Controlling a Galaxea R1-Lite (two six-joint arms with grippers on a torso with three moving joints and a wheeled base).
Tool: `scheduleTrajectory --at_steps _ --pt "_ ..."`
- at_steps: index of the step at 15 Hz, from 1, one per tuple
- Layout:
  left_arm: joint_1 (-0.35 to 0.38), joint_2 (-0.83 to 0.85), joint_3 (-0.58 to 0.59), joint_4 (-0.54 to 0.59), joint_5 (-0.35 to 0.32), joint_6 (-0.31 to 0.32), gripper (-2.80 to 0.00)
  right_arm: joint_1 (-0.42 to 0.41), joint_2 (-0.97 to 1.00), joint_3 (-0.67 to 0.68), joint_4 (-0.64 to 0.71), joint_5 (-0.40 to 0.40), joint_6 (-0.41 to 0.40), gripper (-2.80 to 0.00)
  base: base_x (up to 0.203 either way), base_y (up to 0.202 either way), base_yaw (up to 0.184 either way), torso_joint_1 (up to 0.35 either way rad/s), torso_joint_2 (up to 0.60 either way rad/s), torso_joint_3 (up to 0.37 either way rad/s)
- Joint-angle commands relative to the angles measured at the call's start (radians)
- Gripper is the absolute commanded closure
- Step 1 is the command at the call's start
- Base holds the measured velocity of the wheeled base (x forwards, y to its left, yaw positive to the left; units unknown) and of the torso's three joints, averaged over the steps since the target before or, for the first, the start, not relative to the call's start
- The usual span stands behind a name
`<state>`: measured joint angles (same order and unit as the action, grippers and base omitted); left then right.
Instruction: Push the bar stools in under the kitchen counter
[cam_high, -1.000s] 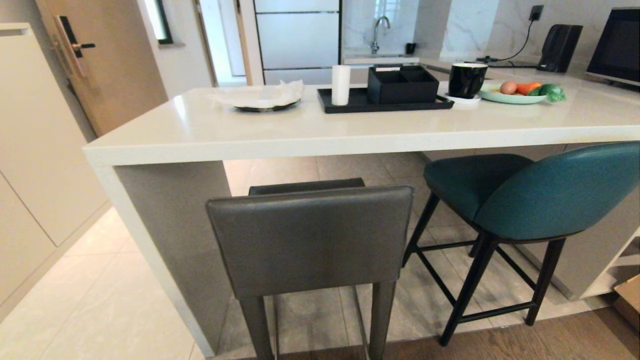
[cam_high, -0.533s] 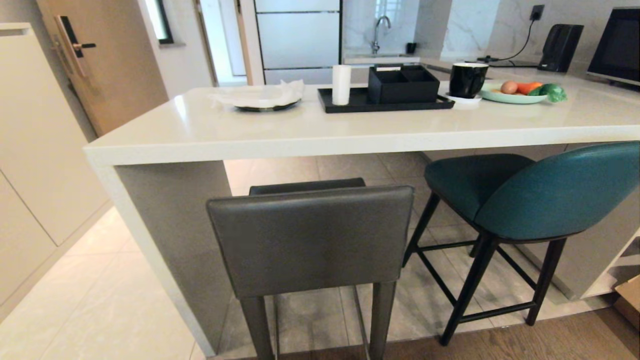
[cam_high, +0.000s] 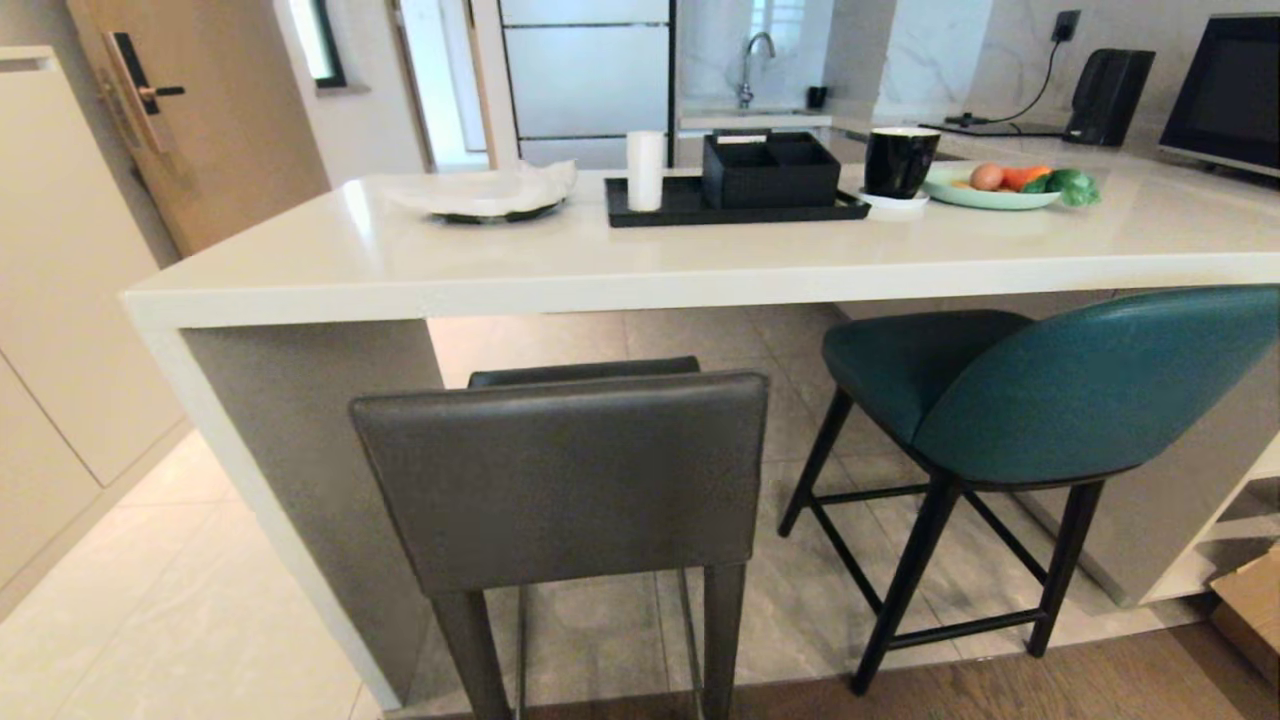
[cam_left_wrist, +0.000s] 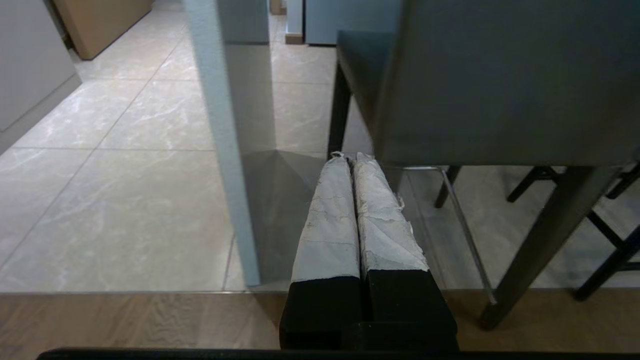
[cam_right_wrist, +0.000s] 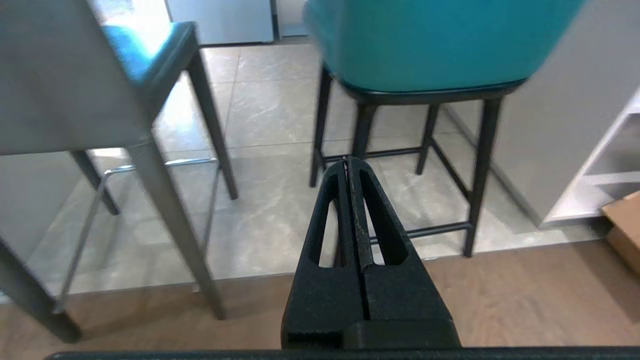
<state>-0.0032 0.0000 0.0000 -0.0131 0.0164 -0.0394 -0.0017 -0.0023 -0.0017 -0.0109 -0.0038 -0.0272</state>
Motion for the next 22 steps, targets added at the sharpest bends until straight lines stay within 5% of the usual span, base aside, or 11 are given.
scheduleTrajectory --at_steps 1,14,22 --pt "0.0 0.003 0.0 -0.001 0.0 -0.002 0.0 0.0 0.002 0.0 0.0 -0.001 0.003 0.0 0.0 -0.197 0.004 0.001 0.0 0.001" --pt "-0.001 0.003 0.0 -0.002 0.002 -0.013 0.0 0.0 0.002 0.0 -0.001 -0.008 0.02 0.0 0.0 -0.193 0.001 0.003 0.0 0.003" --pt "-0.001 0.003 0.0 -0.002 0.002 -0.013 0.0 0.0 0.002 0.0 -0.001 -0.012 0.027 0.0 0.0 -0.011 0.001 -0.057 0.2 0.137"
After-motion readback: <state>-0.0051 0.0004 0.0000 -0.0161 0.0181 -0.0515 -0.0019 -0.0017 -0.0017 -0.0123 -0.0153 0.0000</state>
